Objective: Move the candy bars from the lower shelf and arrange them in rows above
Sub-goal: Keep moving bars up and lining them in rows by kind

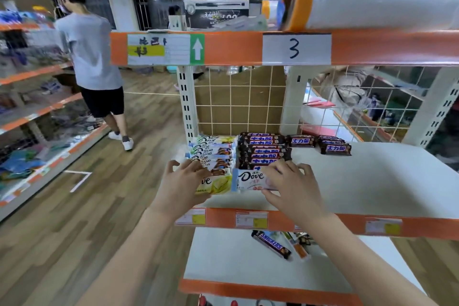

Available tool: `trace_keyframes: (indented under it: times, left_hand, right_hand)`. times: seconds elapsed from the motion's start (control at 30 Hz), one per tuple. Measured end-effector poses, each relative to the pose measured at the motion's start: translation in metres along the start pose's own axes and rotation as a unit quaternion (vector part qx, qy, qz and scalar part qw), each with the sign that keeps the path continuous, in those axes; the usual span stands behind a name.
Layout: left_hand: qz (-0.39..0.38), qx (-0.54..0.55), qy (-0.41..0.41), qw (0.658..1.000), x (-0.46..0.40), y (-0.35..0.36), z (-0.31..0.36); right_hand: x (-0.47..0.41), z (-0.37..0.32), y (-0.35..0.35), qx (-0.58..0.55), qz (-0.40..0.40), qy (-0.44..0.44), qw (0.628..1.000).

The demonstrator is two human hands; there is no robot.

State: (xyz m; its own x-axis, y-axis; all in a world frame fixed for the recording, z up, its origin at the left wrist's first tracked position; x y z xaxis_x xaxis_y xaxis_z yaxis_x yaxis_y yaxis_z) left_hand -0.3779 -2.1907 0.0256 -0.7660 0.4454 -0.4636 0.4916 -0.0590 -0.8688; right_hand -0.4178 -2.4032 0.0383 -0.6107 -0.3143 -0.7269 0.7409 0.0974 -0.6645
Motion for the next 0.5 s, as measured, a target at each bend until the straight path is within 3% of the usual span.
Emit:
trace_keyframes:
  times: [0.2, 0.5]
  left_hand:
    - [-0.006, 0.017, -0.017, 1.000, -0.001, 0.010, -0.017]
    - [-0.076, 0.062, -0.026, 0.995, -0.006, 0.025, -0.029]
  right_hand:
    - [-0.005, -0.002, 0.015, -0.015, -0.029, 0.015, 0.999]
    - [-0.011, -0.009, 0.029, -0.013, -0.063, 0.038, 0.997]
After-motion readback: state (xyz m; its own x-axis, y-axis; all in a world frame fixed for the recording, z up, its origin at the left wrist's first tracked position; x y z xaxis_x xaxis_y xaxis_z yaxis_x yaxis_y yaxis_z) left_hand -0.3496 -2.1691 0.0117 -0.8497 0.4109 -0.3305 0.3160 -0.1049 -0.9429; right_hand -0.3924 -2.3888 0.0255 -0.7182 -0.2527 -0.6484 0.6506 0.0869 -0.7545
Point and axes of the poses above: each hand's wrist, its own x-axis away from the middle knuckle, its own y-axis out of the palm, z = x × y, the point moved 6 cm from there along -x, towards the middle knuckle, and after that the axes turned 3 degrees about z, right-handed, at the moved point
